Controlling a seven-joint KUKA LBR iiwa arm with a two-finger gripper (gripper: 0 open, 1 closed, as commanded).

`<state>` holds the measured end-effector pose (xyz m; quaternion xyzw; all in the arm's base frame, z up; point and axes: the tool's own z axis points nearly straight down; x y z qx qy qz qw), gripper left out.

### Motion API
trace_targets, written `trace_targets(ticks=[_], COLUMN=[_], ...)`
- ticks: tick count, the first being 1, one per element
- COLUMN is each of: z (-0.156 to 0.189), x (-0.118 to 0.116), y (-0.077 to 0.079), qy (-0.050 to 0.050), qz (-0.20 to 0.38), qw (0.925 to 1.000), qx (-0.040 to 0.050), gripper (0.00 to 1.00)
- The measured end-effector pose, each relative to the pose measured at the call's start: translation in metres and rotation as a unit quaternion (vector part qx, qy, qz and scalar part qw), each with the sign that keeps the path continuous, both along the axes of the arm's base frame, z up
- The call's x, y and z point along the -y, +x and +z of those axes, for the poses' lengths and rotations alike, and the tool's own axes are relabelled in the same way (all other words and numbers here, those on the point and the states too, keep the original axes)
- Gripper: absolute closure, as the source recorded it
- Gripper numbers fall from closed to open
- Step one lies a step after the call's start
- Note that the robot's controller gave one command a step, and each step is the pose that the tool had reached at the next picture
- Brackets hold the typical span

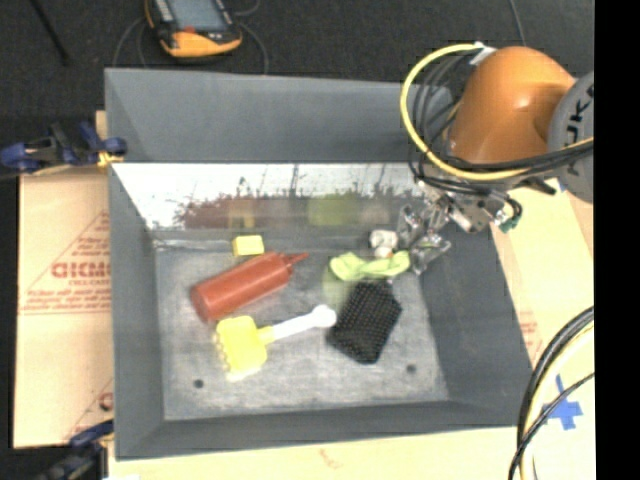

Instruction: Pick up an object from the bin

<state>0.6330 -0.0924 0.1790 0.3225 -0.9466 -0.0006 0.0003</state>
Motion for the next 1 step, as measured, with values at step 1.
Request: trace_targets(ticks=[1], z=[-0.0206], x=[-0.0285], y=[-0.0052], qy=[0.0], qz=[-0.203], qw=[0.9792], qx=[0.0015], gripper=[1.0])
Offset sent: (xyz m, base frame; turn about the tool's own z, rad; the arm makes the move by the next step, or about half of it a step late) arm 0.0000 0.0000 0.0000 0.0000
